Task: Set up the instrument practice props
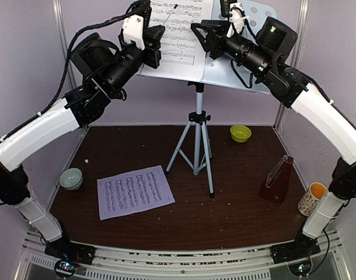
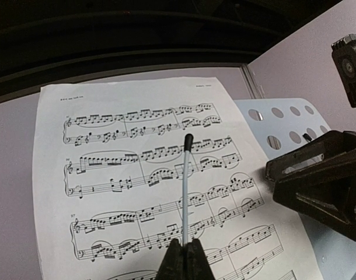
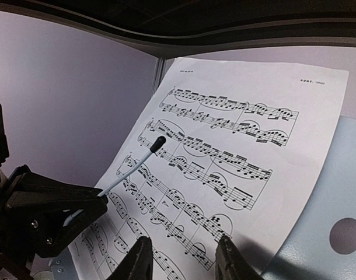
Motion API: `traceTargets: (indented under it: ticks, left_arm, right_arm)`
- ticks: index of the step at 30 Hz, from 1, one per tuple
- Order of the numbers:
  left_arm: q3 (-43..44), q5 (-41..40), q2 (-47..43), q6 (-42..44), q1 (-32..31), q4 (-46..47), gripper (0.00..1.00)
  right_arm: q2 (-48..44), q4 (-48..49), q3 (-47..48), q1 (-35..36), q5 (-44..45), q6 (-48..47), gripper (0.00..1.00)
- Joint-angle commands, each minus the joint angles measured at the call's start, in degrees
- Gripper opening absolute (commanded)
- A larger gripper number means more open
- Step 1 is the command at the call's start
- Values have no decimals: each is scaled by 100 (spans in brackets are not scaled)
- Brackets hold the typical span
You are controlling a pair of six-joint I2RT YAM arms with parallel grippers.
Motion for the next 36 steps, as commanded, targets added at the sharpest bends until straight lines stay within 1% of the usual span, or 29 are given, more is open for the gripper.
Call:
traceTargets:
  ticks: [1, 5, 7, 9, 13, 15, 21, 25, 30, 36]
  left_arm:
    - [112, 162, -249, 112, 4, 525, 0]
    - [101, 162, -253, 134, 1, 539, 0]
    - [84, 148, -251, 150, 4, 570, 0]
    - [70, 134, -257, 184, 4, 593, 0]
    - [48, 100, -273, 198, 4, 644, 0]
    - [48, 107, -274, 189, 4, 636, 0]
    - [19, 100, -290, 163, 4, 676, 0]
    - [-22, 92, -309, 145, 4, 741, 0]
    - [-18, 91, -310, 129, 4, 745, 0]
    - [-22, 103, -330, 103, 4, 729, 0]
  right_arm:
    - [210, -49, 413, 80, 51, 43, 38]
    - [58, -165, 370, 163, 245, 13, 41]
    - [-161, -109, 98, 228, 478, 278, 41]
    - [-440, 22, -221, 345, 863, 701, 41]
    - [-957, 360, -890, 621, 1863, 1092, 50]
    - [-1048, 353, -1081, 660, 2114, 1273, 53]
    - [-886, -83, -1000, 697, 2597, 1508, 56]
    - [-733, -148, -877, 810, 2845, 1520, 58]
    - [-526, -301, -665, 907, 2862, 1581, 59]
    - [-263, -404, -419, 924, 2763, 1717, 57]
